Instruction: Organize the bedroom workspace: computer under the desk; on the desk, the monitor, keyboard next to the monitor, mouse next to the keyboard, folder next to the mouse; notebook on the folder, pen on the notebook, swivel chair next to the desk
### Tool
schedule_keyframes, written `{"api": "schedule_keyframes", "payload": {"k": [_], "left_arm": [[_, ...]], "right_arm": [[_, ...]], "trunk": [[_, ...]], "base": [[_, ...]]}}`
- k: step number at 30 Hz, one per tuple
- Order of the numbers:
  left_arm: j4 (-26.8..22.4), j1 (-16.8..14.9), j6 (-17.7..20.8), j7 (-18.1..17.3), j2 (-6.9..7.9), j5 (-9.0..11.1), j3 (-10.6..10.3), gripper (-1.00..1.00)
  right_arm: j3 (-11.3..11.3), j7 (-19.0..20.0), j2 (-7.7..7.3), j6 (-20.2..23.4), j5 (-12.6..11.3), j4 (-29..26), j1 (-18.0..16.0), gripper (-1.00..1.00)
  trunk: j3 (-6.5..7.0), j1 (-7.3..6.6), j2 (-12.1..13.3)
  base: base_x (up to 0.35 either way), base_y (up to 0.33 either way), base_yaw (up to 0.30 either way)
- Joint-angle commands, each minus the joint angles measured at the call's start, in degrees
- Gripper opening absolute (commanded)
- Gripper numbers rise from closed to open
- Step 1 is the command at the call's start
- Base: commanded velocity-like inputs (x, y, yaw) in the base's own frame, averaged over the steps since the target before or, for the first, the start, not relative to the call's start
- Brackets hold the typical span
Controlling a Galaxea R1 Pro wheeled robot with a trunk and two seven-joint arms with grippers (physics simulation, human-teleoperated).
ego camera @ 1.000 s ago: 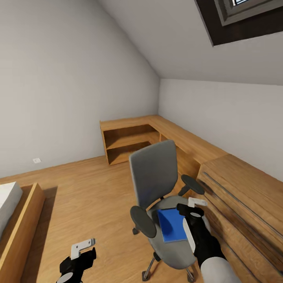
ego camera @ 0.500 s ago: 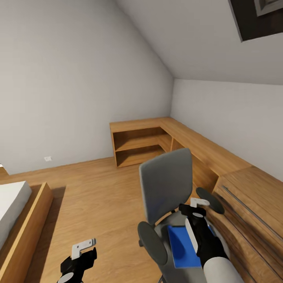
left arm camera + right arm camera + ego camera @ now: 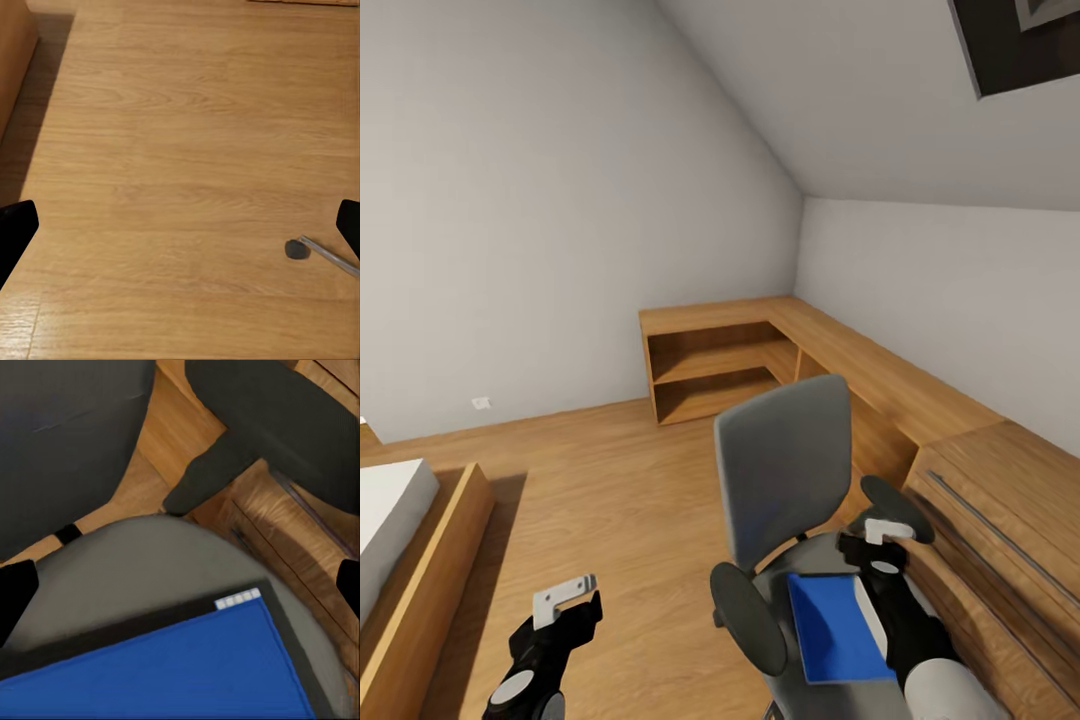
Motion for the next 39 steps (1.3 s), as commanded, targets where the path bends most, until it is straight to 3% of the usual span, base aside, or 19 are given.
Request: {"api": "schedule_keyframes", "payload": {"k": [1,5,9,12,17,26,33,39], "left_arm": [[-0.31,-0.02,0.13,0.50,0.03,0.64,-0.05,1.00],[-0.99,0.01,0.28,0.51,0.09,1.49,1.37,1.00],[-1.18,0.02,0.38,0.48,0.09,2.63,3.07,1.00],[-1.28,0.00,0.47,0.47,0.14,3.70,4.24,1.00],[-1.32,0.01,0.64,0.46,0.17,4.85,5.98,1.00],[-1.29,0.00,2.85,0.46,0.25,5.38,6.88,1.00],[-1.27,-0.02,3.26,0.46,0.26,5.43,6.98,1.00],[-1.30,0.01,3.34,0.46,0.19,5.43,6.95,1.00]], "right_arm": [[-0.20,0.14,-0.35,0.43,0.58,0.64,-0.17,1.00],[-0.23,0.75,-2.26,0.36,0.49,5.78,-3.96,1.00],[-0.24,0.94,-3.07,0.28,0.52,10.87,-7.97,1.00],[-0.24,1.08,-4.66,-1.37,0.54,19.33,-13.60,1.00],[-0.25,1.63,-6.22,-4.65,0.48,26.94,-18.87,1.00],[-0.19,2.44,-6.26,-5.45,0.47,30.24,-20.32,1.00],[-0.43,8.20,-6.20,-5.22,0.47,32.55,-20.44,1.00],[-0.50,10.09,-6.20,-5.30,0.12,32.80,-20.45,1.00]], "trunk": [[-0.23,0.23,-0.45],[-0.95,1.11,-2.06],[-1.67,1.99,-3.66],[-2.21,2.65,-4.86],[-3.11,3.74,-6.87],[-4.72,5.72,-10.48],[-5.98,7.26,-13.29],[-7.06,8.58,-15.69]], "base": [[0.000,0.000,0.000],[0.000,0.000,0.000],[0.000,0.000,0.000],[0.000,0.000,0.000],[0.000,0.000,0.000],[0.000,0.000,0.000],[0.000,0.000,0.000],[0.000,0.000,0.000]]}}
